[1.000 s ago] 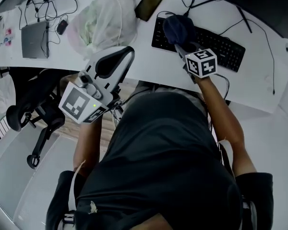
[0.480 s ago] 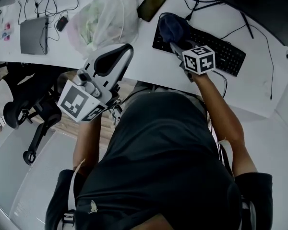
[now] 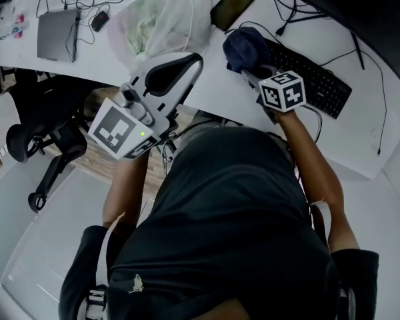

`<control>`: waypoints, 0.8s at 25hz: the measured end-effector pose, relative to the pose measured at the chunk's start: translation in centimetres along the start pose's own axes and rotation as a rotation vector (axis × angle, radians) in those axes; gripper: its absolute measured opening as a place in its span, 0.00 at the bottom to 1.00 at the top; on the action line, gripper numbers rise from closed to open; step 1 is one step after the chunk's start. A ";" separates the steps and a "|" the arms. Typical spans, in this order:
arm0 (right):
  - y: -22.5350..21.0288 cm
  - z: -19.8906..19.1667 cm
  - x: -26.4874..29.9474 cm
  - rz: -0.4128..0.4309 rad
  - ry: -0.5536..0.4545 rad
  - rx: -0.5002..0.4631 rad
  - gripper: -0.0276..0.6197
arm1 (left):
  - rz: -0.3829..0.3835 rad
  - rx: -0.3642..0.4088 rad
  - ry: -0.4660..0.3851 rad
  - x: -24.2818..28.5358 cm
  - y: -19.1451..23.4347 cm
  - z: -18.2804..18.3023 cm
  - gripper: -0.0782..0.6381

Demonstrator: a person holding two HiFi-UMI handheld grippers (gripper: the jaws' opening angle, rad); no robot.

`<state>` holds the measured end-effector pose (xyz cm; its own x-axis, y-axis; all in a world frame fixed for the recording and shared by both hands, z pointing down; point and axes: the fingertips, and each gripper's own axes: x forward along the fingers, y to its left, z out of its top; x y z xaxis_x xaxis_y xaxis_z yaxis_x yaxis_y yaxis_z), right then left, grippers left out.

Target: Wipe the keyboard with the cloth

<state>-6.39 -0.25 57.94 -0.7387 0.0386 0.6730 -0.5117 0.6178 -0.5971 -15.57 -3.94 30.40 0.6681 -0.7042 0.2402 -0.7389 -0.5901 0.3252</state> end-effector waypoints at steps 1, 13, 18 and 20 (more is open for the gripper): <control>-1.7 2.7 -0.7 -0.038 -0.050 -0.026 0.12 | 0.002 0.003 -0.003 0.1 0.3 0.0 0.13; 0.4 -0.1 0.1 -0.008 0.063 -0.010 0.12 | 0.073 -0.024 -0.052 -3.1 3.1 -1.0 0.13; -3.7 5.3 0.1 -0.063 -0.063 0.164 0.12 | 0.066 -0.021 -0.067 -3.5 2.9 -1.3 0.13; -1.1 1.4 0.7 0.000 -0.023 0.236 0.12 | 0.069 -0.024 -0.078 -4.0 3.0 -1.3 0.13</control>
<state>-6.97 -2.01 58.45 -0.7471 0.0187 0.6644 -0.5981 0.4170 -0.6844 -20.34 -2.42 31.58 0.6065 -0.7719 0.1906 -0.7797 -0.5304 0.3327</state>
